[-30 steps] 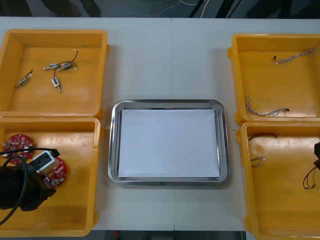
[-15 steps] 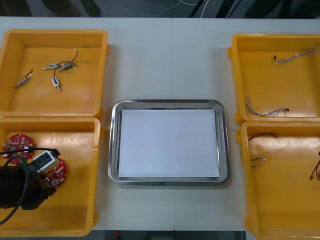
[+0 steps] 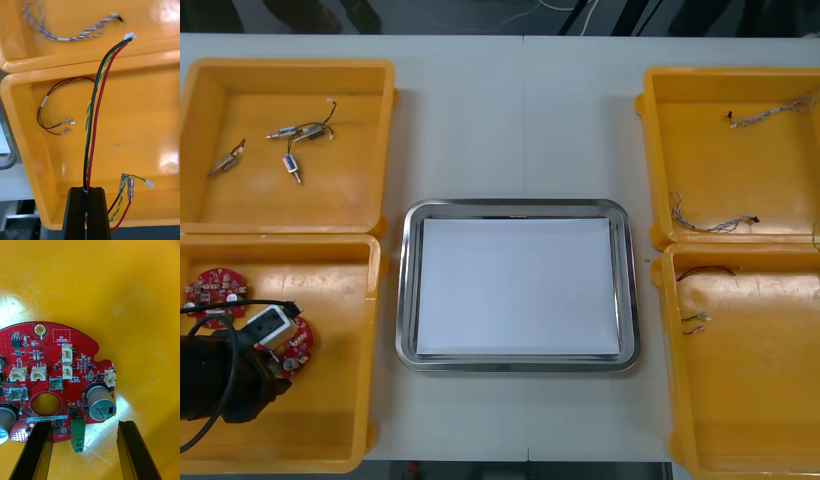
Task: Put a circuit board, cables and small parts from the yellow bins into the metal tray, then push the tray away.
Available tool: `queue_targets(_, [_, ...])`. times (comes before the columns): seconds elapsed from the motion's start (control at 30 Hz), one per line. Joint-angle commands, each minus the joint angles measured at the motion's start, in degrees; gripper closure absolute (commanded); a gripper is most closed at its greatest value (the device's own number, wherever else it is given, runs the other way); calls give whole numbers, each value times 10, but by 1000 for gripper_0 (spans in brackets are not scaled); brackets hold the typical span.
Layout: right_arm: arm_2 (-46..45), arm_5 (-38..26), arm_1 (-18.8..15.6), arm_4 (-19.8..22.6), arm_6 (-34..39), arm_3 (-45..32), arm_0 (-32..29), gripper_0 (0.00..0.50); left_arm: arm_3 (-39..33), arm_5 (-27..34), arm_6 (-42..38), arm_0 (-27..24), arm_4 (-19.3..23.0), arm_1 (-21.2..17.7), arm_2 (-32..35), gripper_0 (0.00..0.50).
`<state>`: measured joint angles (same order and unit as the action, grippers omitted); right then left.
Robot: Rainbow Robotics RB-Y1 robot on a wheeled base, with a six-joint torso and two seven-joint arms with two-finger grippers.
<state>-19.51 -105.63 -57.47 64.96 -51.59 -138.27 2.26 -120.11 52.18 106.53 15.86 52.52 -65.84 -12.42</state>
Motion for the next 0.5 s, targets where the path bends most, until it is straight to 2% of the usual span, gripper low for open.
queue_targets(0.03, [45,-4,-37,25,-20,-29,50,500,0,-12,44,-13,-8,-23,-12,157])
queue_targets(0.07, [51,-4,-37,34,-23,-29,58,500,0,-12,44,-13,-8,-23,-13,357])
queue_targets(0.1, [54,-4,-37,37,-23,-29,61,500,0,-12,44,-13,-9,-23,-12,452])
queue_targets(0.13, [61,-2,-38,46,-25,-29,69,500,0,-12,44,-13,-9,-24,-13,500])
queue_targets(0.3, [102,-1,-37,62,-32,-30,111,500,0,-12,44,-13,-11,-25,-14,500])
queue_targets(0.5, [188,4,-37,38,-41,-31,172,500,0,-12,44,-12,-12,-26,-14,500])
